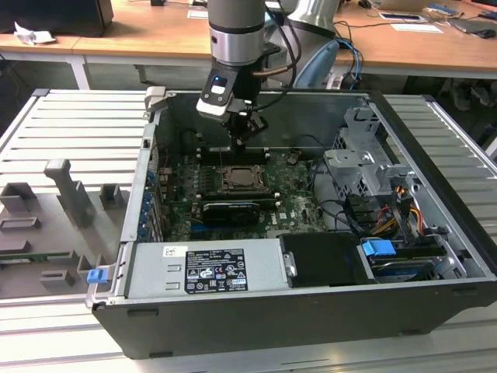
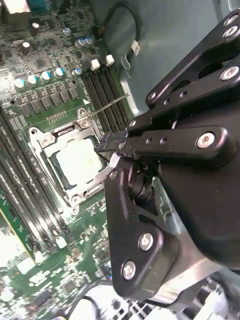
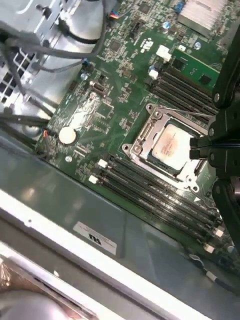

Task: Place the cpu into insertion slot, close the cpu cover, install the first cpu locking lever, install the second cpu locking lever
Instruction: 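Install the first cpu locking lever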

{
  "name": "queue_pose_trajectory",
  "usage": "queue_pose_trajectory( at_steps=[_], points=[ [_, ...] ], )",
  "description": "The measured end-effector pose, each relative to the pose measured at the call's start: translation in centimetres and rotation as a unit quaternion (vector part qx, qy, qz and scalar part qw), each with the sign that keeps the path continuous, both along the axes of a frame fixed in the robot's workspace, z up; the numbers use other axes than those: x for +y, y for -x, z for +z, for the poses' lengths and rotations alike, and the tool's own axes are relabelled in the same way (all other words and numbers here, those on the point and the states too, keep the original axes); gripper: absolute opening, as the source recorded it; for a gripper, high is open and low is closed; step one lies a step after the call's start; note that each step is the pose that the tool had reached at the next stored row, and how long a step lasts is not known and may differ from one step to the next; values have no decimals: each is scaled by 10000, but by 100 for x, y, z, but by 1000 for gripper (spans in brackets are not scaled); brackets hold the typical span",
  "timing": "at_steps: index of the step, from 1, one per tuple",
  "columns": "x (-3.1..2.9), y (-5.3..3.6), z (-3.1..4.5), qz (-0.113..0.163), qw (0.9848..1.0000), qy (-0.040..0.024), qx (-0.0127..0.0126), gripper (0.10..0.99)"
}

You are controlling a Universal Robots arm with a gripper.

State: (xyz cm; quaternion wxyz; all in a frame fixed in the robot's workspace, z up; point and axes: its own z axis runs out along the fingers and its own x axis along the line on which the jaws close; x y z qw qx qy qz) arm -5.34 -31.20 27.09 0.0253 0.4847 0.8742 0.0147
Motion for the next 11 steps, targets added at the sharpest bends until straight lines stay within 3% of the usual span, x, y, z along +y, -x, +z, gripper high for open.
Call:
queue_pose_trajectory(
  at_steps=[1, 5, 9, 11],
  points=[
    [0, 0, -2, 350, 9994, 0, 0, 106],
    [0, 0, -5, 733, 9973, 0, 0, 106],
    [0, 0, -8, 1170, 9931, 0, 0, 106],
    [0, 0, -9, 1401, 9901, 0, 0, 106]
  ],
)
